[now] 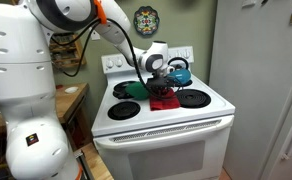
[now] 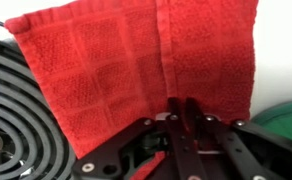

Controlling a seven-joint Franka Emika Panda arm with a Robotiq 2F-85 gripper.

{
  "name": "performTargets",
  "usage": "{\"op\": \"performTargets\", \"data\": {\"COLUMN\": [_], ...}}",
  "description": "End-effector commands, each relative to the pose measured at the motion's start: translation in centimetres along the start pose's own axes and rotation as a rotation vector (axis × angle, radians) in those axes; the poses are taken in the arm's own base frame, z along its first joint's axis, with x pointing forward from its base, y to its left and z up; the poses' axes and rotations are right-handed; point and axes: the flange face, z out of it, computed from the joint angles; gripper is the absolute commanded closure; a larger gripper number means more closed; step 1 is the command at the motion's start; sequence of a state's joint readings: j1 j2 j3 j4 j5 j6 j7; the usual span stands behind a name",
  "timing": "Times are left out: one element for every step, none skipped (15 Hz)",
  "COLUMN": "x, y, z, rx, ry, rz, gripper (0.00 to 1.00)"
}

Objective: Unwrap the spoon and fork from the red cloth

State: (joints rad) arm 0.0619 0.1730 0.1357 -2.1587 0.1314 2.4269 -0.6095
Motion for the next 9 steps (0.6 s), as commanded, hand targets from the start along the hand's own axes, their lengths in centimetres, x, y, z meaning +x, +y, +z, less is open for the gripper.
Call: {"op": "performTargets", "data": {"x": [-0.42,-0.43,-0.44,-0.48,-0.5,-0.49,-0.45,-0.43,-0.43], "y": [0.12,0.17,0.25,0.28,0.29,0.24,0.17,0.11,0.09], "z": [-0.24,-0.25,-0.13,0.01,0.11,0.13,0.11,0.09,0.07], "rx": [0.003,0.002,0.009,0.014,0.019,0.02,0.022,0.023,0.024], "ry": [-0.001,-0.001,0.0,-0.002,-0.003,-0.004,-0.003,-0.004,-0.003], "rz": [-0.005,-0.004,-0.005,-0.005,-0.005,-0.007,-0.01,-0.013,-0.015], "gripper": [0.53,0.46,0.37,0.31,0.28,0.31,0.36,0.5,0.59]}}
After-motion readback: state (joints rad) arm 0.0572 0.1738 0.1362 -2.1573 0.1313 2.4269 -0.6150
